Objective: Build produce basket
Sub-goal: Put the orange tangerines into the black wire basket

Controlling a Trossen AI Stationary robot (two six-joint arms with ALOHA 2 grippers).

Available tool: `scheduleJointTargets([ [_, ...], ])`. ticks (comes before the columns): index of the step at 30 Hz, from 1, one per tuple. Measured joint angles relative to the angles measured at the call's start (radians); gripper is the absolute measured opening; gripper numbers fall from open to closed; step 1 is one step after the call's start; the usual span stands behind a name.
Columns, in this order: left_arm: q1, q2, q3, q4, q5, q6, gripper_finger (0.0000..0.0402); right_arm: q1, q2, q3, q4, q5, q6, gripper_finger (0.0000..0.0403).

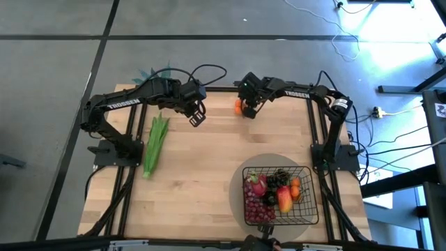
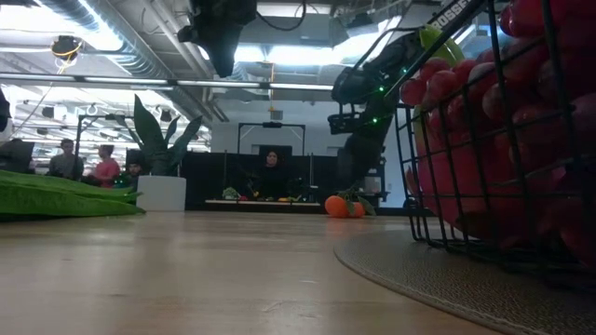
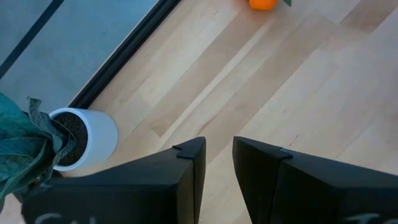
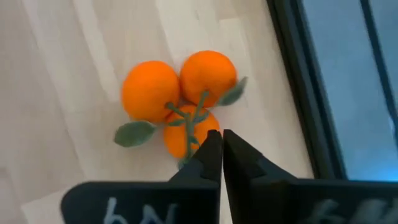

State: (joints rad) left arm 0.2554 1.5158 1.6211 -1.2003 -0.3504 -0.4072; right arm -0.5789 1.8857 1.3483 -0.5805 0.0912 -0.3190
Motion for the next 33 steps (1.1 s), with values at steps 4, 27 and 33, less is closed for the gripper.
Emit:
scheduleJointTargets([
  [4, 0.000, 0.000, 0.000, 0.000, 0.000, 0.000, 0.0069, -0.003, 0.000, 0.000, 0.000, -0.042, -0.001, 0.0003],
  [27, 0.030, 0.000, 0.000, 0.000, -0.001, 0.000, 0.0069, -0.003, 0.001, 0.015, -0.025, -0.039, -0.053, 0.0125],
  [33, 0.042, 0.000, 0.000, 0.000, 0.000, 0.000, 0.0069, -0.008, 0.001, 0.145, -0.130, -0.070, -0.006, 0.0125],
])
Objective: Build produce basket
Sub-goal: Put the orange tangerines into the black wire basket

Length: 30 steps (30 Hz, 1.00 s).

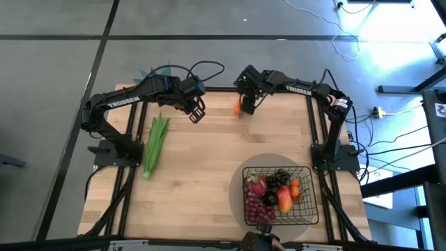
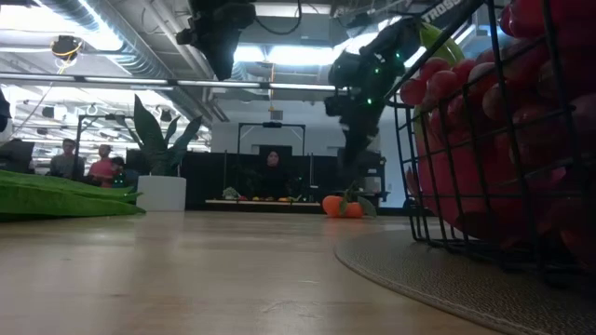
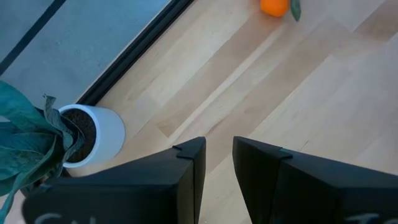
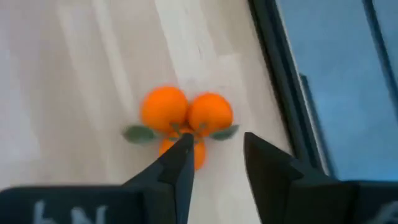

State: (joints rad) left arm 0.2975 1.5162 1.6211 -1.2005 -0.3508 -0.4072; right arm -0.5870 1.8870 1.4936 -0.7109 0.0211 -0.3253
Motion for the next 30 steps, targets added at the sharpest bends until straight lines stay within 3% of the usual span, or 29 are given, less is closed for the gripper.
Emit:
scheduleJointTargets([
  [5, 0.002, 0.000, 0.000, 0.000, 0.000, 0.000, 0.0069, -0.026, -0.001, 0.036, -0.111, -0.224, 0.135, 0.0126],
  [7, 0.002, 0.000, 0.000, 0.000, 0.000, 0.000, 0.0069, -0.028, -0.001, 0.008, -0.113, -0.263, 0.142, 0.0126],
  [15, 0.002, 0.000, 0.000, 0.002, 0.000, 0.000, 0.0069, -0.024, -0.001, -0.124, 0.058, -0.175, 0.031, 0.0126],
  [20, 0.002, 0.000, 0.000, 0.004, 0.000, 0.000, 0.0069, -0.023, -0.001, -0.135, 0.068, -0.100, 0.032, 0.0126],
  [30, 0.002, 0.000, 0.000, 0.004, 0.000, 0.000, 0.0069, -0.023, -0.001, -0.136, 0.065, -0.101, 0.029, 0.0106],
])
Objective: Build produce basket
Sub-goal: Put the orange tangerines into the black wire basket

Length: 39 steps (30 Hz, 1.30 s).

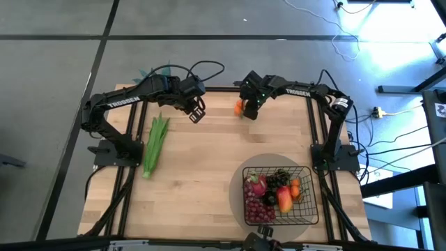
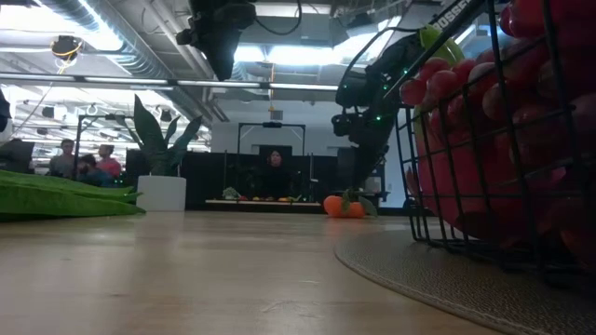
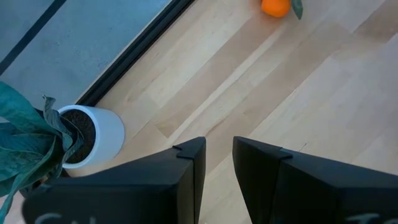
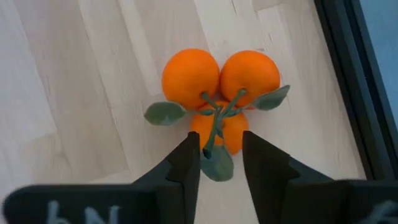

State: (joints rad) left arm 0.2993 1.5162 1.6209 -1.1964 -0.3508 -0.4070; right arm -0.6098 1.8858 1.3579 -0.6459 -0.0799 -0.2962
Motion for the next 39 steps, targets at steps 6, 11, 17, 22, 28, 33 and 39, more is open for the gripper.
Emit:
scheduleJointTargets([
  [6, 0.000, 0.000, 0.000, 0.000, 0.000, 0.023, 0.0069, 0.000, 0.000, 0.000, 0.004, 0.000, 0.003, 0.0033],
  [11, 0.000, 0.000, 0.000, 0.000, 0.000, 0.024, 0.0069, 0.002, 0.000, 0.000, 0.013, 0.000, 0.003, 0.0007],
  [17, 0.000, 0.000, 0.000, 0.000, 0.000, 0.025, 0.0069, 0.022, 0.000, 0.031, -0.035, 0.000, 0.003, 0.0002],
  [22, 0.000, 0.000, 0.000, 0.000, 0.000, 0.025, 0.0069, 0.064, 0.000, 0.111, -0.101, 0.000, 0.003, 0.0001],
  [28, 0.000, 0.000, 0.000, 0.000, 0.000, 0.026, 0.0069, 0.134, 0.000, 0.250, -0.258, 0.000, 0.002, 0.0000],
  [33, -0.001, 0.000, 0.000, 0.000, 0.000, 0.054, 0.0069, 0.193, -0.003, 0.372, -0.421, 0.000, 0.000, 0.0000],
  [39, -0.002, 0.000, 0.000, -0.001, 0.000, 0.078, 0.0069, 0.250, -0.072, 0.427, -0.488, 0.008, 0.010, 0.0000],
])
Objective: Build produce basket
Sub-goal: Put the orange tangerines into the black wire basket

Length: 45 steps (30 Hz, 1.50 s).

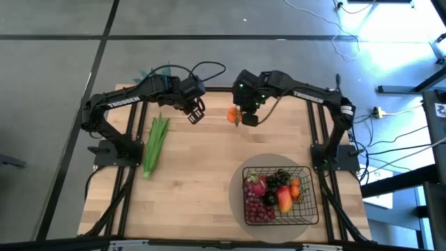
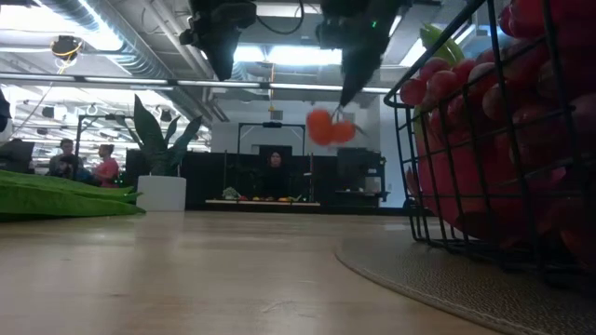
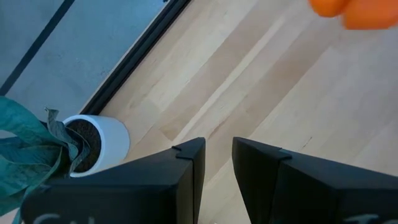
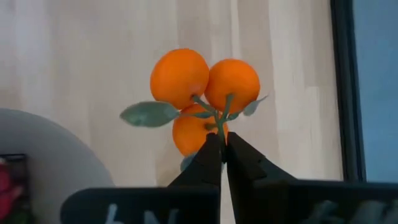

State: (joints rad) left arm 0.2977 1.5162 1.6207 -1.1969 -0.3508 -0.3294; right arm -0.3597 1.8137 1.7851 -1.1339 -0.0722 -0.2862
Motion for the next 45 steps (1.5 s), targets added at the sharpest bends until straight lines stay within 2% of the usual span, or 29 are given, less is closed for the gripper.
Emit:
scheduleJointTargets([
  [12, -0.004, 0.000, 0.000, 0.001, 0.000, 0.000, 0.0069, 0.101, -0.230, 0.000, -0.261, 0.063, 0.146, 0.0000],
  [19, -0.026, 0.000, 0.000, 0.024, 0.000, 0.004, 0.0069, 0.243, -0.389, 0.000, -0.369, 0.060, 0.330, 0.0000],
  [23, -0.051, 0.000, 0.000, 0.077, 0.003, 0.026, 0.0069, 0.363, -0.448, 0.000, -0.407, 0.012, 0.428, 0.0000],
  [25, -0.066, 0.000, 0.000, 0.115, 0.037, 0.058, 0.0069, 0.425, -0.470, 0.000, -0.420, -0.025, 0.479, 0.0000],
  [30, -0.102, 0.000, 0.000, 0.205, 0.216, 0.156, 0.0069, 0.582, -0.499, -0.004, -0.438, -0.121, 0.606, 0.0000],
  [37, -0.179, 0.000, 0.000, 0.331, 0.446, 0.233, 0.0069, 0.781, -0.538, -0.132, -0.427, -0.142, 0.810, 0.0000],
  [41, -0.228, 0.000, 0.000, 0.374, 0.450, 0.220, 0.0069, 0.875, -0.555, -0.251, -0.343, -0.146, 0.883, 0.0000],
  [45, -0.266, 0.000, 0.000, 0.406, 0.441, 0.175, 0.0069, 0.930, -0.561, -0.381, -0.224, -0.204, 0.911, 0.0000],
])
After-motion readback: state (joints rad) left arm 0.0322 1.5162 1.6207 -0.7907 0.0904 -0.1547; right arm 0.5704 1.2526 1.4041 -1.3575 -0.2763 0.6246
